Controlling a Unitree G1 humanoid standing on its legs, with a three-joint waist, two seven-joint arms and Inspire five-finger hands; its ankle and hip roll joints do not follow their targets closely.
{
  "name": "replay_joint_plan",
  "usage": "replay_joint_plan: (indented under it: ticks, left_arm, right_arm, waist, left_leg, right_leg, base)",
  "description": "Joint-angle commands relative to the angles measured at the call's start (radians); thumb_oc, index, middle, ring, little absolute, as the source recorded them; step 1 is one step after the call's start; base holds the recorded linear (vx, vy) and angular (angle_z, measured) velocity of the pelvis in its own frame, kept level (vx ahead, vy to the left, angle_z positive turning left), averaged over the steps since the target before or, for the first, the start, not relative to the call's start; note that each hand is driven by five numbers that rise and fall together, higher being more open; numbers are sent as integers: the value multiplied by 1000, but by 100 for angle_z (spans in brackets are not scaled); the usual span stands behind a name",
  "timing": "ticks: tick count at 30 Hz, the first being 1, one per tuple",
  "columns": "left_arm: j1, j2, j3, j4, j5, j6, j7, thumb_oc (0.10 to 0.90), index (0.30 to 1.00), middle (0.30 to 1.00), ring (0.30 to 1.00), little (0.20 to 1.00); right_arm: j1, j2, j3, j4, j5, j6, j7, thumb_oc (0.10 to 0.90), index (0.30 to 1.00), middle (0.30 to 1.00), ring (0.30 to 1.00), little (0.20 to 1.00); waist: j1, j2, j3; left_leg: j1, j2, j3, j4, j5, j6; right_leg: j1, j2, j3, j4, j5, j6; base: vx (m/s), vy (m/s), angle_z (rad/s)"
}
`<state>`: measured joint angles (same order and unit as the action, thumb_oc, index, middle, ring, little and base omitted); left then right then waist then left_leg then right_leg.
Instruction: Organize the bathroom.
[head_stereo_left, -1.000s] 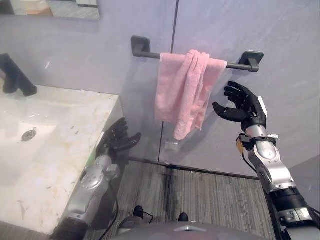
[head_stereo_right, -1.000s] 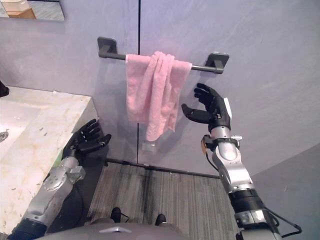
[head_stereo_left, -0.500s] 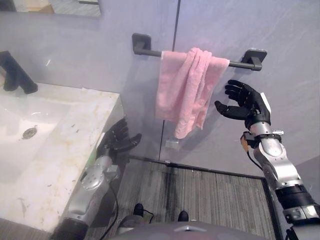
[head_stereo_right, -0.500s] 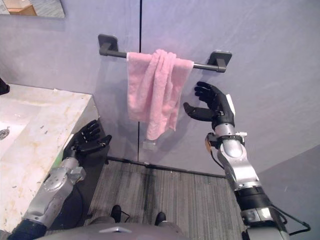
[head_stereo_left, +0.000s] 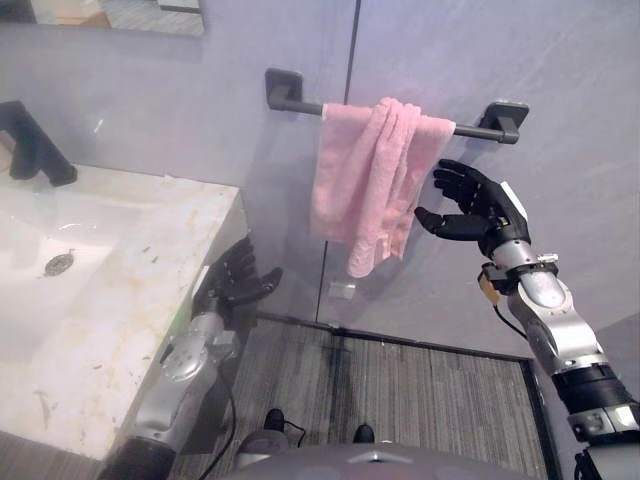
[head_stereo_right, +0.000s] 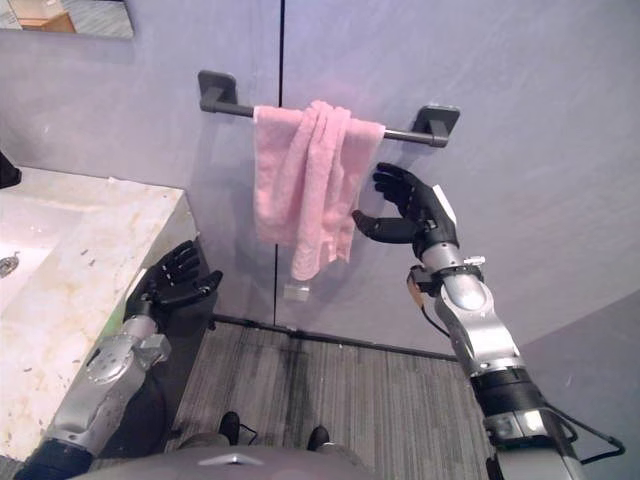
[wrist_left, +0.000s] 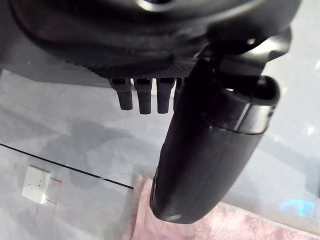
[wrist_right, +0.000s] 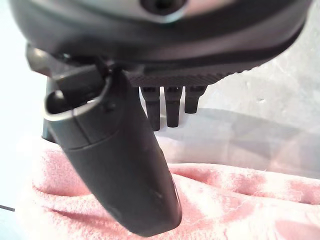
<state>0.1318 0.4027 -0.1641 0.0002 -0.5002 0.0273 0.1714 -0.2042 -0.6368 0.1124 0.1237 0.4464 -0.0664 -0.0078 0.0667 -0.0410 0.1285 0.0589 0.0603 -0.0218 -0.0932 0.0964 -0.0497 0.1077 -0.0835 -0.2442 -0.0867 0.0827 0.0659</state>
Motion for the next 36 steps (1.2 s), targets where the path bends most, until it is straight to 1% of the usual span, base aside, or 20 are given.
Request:
replay_joint_plan:
  ticks: [1, 6, 11, 12, 13, 14, 18, 21, 26, 29, 33, 36]
  left_arm:
    - [-42, 67, -38, -92, -2, -97, -9, 800, 900, 900, 900, 900]
    - [-43, 68, -47, -84, -7, -109, -6, 800, 900, 900, 900, 900]
    - [-31, 69, -51, -86, -6, -118, -4, 800, 900, 900, 900, 900]
    - [-30, 71, -51, -85, -8, -120, -4, 800, 900, 900, 900, 900]
    - [-29, 72, -51, -83, -10, -122, -5, 800, 900, 900, 900, 900]
    - [-29, 72, -49, -79, -10, -124, -6, 800, 900, 900, 900, 900]
    - [-32, 71, -52, -75, -10, -132, 1, 800, 900, 900, 900, 900]
    - [-44, 67, -59, -70, 0, -137, 10, 800, 900, 900, 900, 900]
    - [-61, 65, -49, -71, 11, -146, 18, 800, 900, 900, 900, 900]
    - [-106, 59, -36, -67, 29, -157, 29, 800, 900, 900, 900, 900]
    - [-185, 49, -25, -61, 54, -145, 59, 800, 900, 900, 900, 900]
    - [-215, 40, -18, -57, 60, -140, 72, 800, 900, 900, 900, 900]
  right_arm:
    - [-332, 4, 37, -100, 18, -113, 53, 800, 900, 900, 900, 900]
    - [-364, 14, 66, -84, 6, -108, 42, 800, 900, 900, 900, 900]
    - [-366, 23, 62, -72, -5, -113, 7, 800, 900, 900, 900, 900]
    - [-363, 24, 61, -71, -9, -114, 0, 590, 585, 585, 585, 585]
    - [-359, 26, 60, -71, -18, -115, -8, 505, 458, 458, 458, 458]
    - [-357, 27, 61, -67, -24, -119, -15, 400, 300, 300, 300, 300]
    - [-349, 34, 63, -73, -19, -120, -25, 400, 300, 300, 300, 300]
    - [-329, 47, 63, -69, -15, -137, -38, 400, 300, 300, 300, 300]
    - [-283, 53, 54, -86, -9, -142, -27, 400, 300, 300, 300, 300]
    - [-246, 58, 54, -95, -2, -148, -23, 400, 300, 300, 300, 300]
    - [-207, 73, 59, -102, 4, -151, -10, 400, 300, 300, 300, 300]
    - [-185, 85, 59, -108, 6, -151, -5, 400, 300, 300, 300, 300]
  waist:
    - [79, -40, -56]
    - [81, -35, -59]
    - [81, -32, -59]
    - [80, -32, -59]
    - [79, -32, -59]
    - [77, -31, -59]
    - [69, -27, -58]
    - [59, -23, -58]
    - [44, -19, -62]
    - [27, -16, -66]
    - [3, -14, -73]
    - [-9, -13, -78]
  left_leg:
    - [43, -43, 21, 18, -77, 25]
    - [45, -45, 24, 18, -76, 26]
    - [44, -43, 25, 18, -76, 25]
    - [44, -43, 26, 18, -76, 25]
    - [44, -42, 27, 19, -76, 25]
    - [45, -42, 29, 19, -76, 25]
    - [47, -40, 37, 18, -76, 25]
    - [47, -37, 46, 19, -77, 25]
    - [51, -33, 59, 18, -77, 24]
    - [55, -31, 70, 15, -78, 25]
    - [61, -28, 82, 14, -79, 26]
    - [64, -27, 88, 13, -79, 25]
  right_leg:
    - [55, -17, -32, 6, -46, -1]
    - [56, -18, -31, 5, -44, -1]
    - [55, -19, -31, 6, -44, -1]
    - [55, -19, -30, 6, -44, -1]
    - [54, -20, -30, 7, -43, -1]
    - [53, -20, -28, 7, -43, -1]
    - [50, -19, -21, 7, -41, -1]
    - [46, -18, -14, 6, -40, -1]
    - [42, -17, -2, 7, -38, 0]
    - [38, -16, 7, 6, -35, 1]
    - [35, -14, 21, 8, -34, 3]
    - [32, -12, 30, 8, -33, 3]
  base:
    - [0, 0, 0]
    - [0, 0, 0]
    - [0, 0, 0]
    - [0, 0, 0]
    - [0, 0, 0]
    - [0, 0, 0]
    - [-3, -1, 1]
    - [-16, -5, 4]
    - [0, 0, 0]
    - [-4, -9, -3]
    - [6, -20, -6]
    - [2, -15, -16]
